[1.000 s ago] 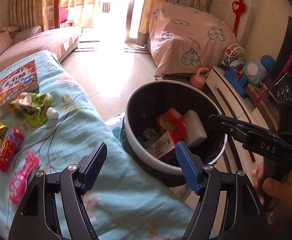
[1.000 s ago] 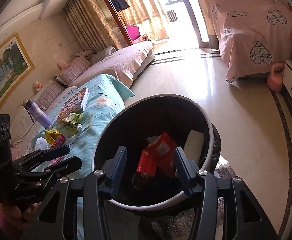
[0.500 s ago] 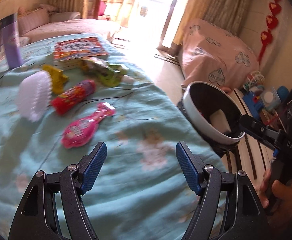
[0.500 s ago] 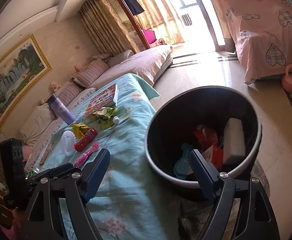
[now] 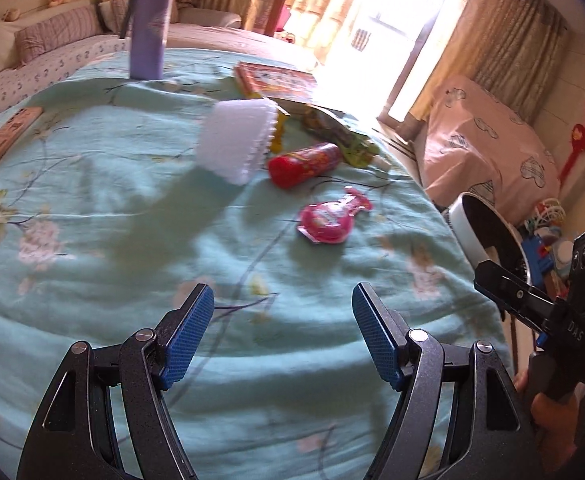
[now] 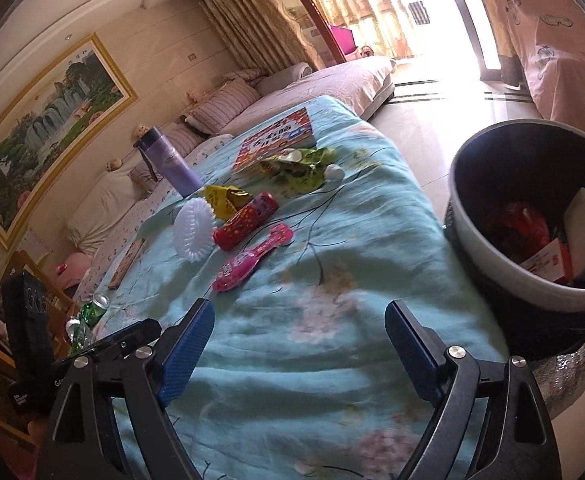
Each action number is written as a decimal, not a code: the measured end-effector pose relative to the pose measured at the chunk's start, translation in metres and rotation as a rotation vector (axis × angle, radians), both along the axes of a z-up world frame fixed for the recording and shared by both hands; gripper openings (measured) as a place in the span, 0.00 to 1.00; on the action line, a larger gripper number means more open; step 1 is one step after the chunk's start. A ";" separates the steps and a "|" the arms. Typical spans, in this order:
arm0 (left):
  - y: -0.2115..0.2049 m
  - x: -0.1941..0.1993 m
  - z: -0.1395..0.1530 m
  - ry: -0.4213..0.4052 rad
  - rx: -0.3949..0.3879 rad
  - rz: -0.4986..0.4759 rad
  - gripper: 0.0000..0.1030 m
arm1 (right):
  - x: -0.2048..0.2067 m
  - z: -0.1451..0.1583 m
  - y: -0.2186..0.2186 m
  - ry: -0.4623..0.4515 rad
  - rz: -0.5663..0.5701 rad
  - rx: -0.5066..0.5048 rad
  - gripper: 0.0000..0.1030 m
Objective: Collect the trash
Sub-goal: 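Grasp the white mesh sponge with the left tool while the right tool grasps the pink bottle, then carry the mesh sponge and pink bottle over the trash bin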
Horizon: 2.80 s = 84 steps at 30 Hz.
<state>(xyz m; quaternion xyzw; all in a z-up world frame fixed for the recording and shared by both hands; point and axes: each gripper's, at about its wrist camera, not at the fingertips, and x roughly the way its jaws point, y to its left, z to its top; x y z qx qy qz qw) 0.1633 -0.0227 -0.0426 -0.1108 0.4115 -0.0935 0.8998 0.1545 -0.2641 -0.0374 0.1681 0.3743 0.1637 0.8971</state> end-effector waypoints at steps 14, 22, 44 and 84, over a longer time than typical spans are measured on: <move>0.036 0.048 -0.005 0.021 0.045 0.056 0.71 | 0.044 -0.016 0.059 0.065 0.053 0.060 0.62; 0.028 0.098 -0.005 0.030 0.075 0.030 0.71 | 0.075 -0.032 0.060 0.138 0.002 0.129 0.50; 0.032 0.088 -0.016 0.047 0.038 -0.012 0.11 | 0.076 -0.038 0.062 0.123 0.059 0.147 0.16; -0.151 0.005 0.013 -0.027 0.169 -0.352 0.11 | -0.051 0.005 -0.103 -0.063 -0.200 0.160 0.15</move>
